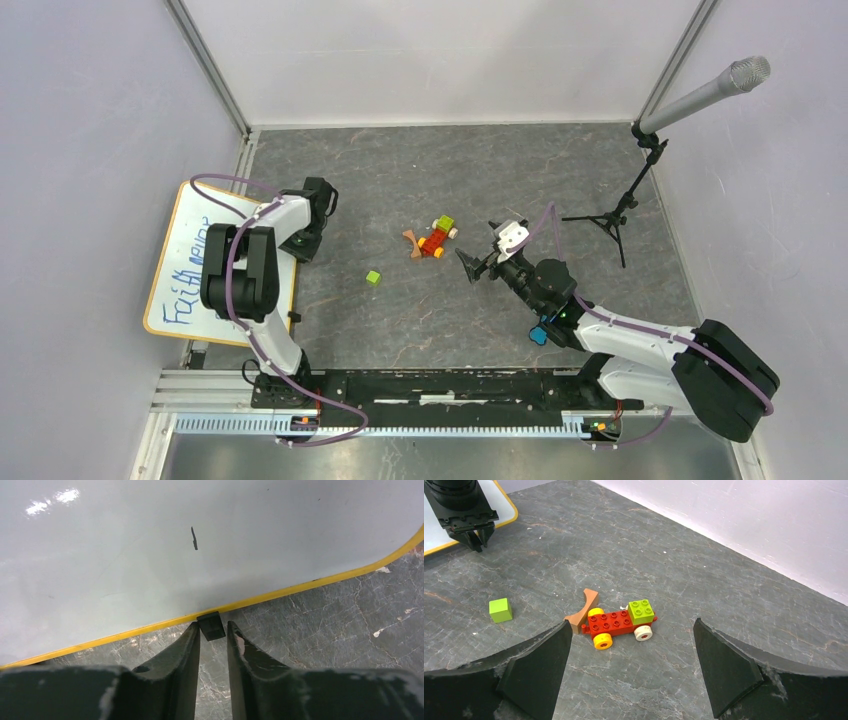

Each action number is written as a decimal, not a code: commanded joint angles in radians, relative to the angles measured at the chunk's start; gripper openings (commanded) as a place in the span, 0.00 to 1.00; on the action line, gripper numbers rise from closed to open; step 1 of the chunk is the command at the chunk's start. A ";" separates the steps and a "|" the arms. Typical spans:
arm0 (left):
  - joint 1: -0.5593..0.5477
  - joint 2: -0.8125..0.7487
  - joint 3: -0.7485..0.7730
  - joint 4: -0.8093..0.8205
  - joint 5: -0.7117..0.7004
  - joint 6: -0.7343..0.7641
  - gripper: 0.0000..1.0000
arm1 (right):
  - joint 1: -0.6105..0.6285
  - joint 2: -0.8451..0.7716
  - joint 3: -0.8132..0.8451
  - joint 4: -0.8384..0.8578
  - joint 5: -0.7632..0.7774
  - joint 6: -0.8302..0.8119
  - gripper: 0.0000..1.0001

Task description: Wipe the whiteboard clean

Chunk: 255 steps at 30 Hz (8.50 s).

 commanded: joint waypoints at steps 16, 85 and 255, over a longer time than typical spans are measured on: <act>-0.096 -0.016 -0.030 0.035 0.015 -0.065 0.02 | 0.001 -0.020 -0.016 0.044 0.006 -0.011 0.97; -0.630 -1.170 -0.107 0.465 0.088 1.337 1.00 | 0.001 -0.051 0.355 -1.721 0.540 1.343 0.97; 0.212 -0.248 0.267 0.287 0.757 1.014 0.48 | 0.232 1.013 1.166 -0.438 -0.001 0.092 0.23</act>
